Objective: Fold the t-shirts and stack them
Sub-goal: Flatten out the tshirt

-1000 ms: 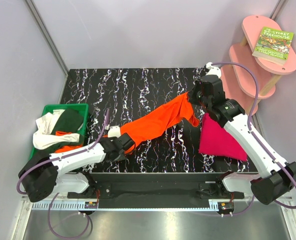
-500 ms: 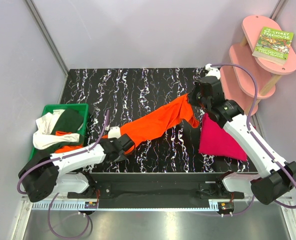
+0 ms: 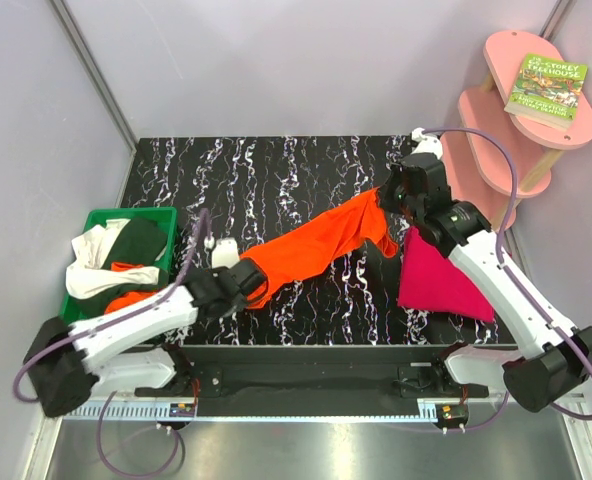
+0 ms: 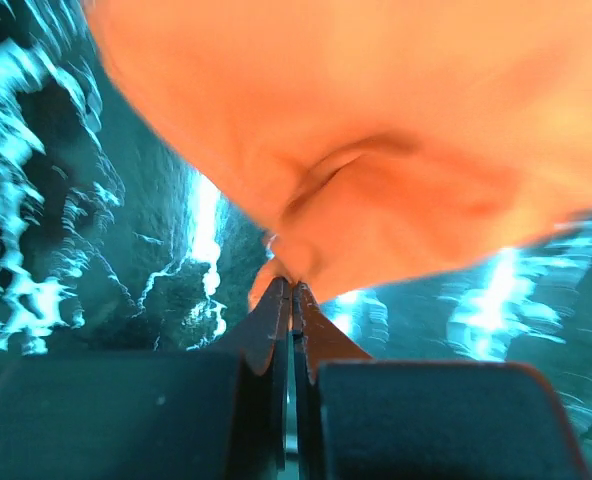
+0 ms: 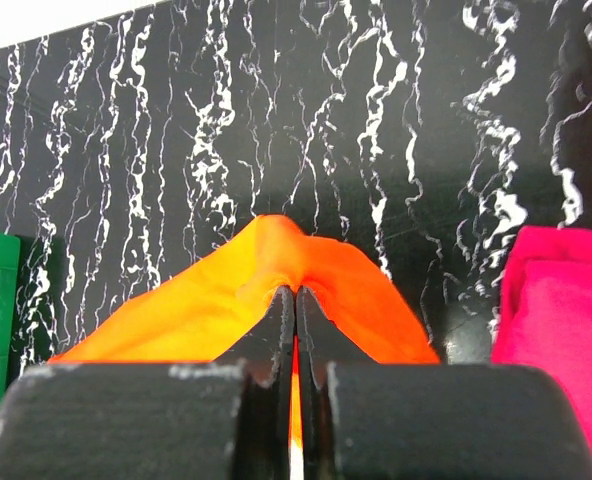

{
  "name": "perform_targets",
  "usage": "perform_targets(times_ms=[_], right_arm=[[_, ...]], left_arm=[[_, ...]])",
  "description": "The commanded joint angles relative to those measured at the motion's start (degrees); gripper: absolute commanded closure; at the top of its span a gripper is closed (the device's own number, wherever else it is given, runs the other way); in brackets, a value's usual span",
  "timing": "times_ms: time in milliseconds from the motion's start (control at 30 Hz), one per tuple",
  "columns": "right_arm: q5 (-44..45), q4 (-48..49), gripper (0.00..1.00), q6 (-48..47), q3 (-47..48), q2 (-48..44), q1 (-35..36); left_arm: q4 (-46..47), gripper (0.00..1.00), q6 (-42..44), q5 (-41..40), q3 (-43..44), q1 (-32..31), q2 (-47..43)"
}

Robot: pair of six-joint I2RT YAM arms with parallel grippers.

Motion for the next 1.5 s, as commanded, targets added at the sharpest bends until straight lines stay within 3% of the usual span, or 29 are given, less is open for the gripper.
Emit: perform_targets(times_ms=[0, 133, 233, 367, 600, 700, 1033, 1300, 1433, 1467], right_arm=[[4.2, 0.5, 1.00, -5.6, 10.9, -2.8, -0.1], [8.1, 0.3, 1.00, -9.1, 21.4, -1.0, -0.1], [9.2, 0.5, 1.00, -10.6, 29.3, 0.8, -0.1], [9.4, 1.4, 1.00, -12.0, 33.7, 0.6, -0.1], [7.3, 1.5, 1.00, -12.6, 34.1, -5.6, -0.1], [6.7, 0.5, 1.00, -12.6, 34.7, -6.5, -0.1], [5.7, -4.7, 1.00, -12.0, 33.8, -7.7, -0.1], [5.6, -4.4, 1.00, -8.1, 20.7, -7.7, -0.1], [7.1, -3.8, 1.00, -7.3, 15.2, -8.0, -0.1], [7.6, -3.6, 1.00, -7.2, 13.6, -8.1, 0.0]], left_arm=[[-8.4, 1.00, 6.0, -12.8, 17.8, -0.5, -8.9], [-13.2, 1.00, 12.2, -20.5, 39.3, -0.5, -8.2], [-13.7, 1.00, 16.3, -24.2, 50.2, -0.4, -6.8], [-13.7, 1.00, 19.6, -27.1, 57.6, -0.5, -5.8], [-15.8, 1.00, 20.5, -28.7, 59.6, -0.5, -13.2], [-15.9, 1.00, 23.4, -31.6, 61.4, -0.4, -13.0], [-14.5, 1.00, 24.3, -30.3, 60.0, -0.5, -11.8], [-10.0, 1.00, 24.2, -27.1, 50.9, 0.1, -9.3], [-5.9, 1.00, 24.3, -21.8, 45.9, 6.0, -7.6], [-3.6, 1.00, 24.7, -17.0, 44.8, 8.2, -7.3]])
